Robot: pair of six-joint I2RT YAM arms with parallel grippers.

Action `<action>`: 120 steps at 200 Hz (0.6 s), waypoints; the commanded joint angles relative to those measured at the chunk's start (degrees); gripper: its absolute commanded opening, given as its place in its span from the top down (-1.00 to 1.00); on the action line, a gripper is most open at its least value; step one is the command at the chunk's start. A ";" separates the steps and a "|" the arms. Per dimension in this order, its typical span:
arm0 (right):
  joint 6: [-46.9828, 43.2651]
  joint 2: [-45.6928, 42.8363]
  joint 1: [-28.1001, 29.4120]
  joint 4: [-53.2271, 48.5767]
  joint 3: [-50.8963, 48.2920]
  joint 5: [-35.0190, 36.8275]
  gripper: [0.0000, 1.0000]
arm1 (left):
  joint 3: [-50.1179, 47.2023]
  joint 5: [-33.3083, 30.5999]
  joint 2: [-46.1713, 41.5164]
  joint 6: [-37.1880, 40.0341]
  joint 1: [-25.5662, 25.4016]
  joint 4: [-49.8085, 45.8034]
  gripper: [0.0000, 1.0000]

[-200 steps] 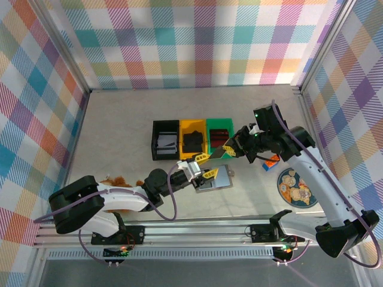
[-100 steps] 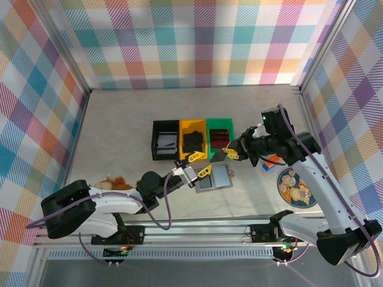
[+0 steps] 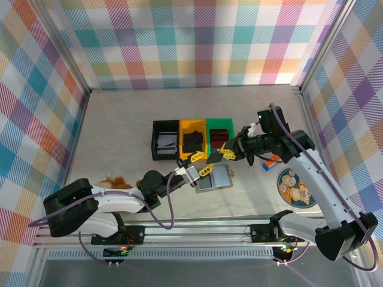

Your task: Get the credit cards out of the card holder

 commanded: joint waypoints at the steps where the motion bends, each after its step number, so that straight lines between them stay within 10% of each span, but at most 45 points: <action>1: -1.55 0.05 0.38 -0.03 -0.27 -1.80 1.00 | 1.95 0.97 -0.22 1.89 -0.70 2.59 0.20; 120: -0.02 0.62 0.47 3.46 -2.08 -3.84 1.00 | 2.04 1.58 -0.80 0.85 -1.07 2.43 0.58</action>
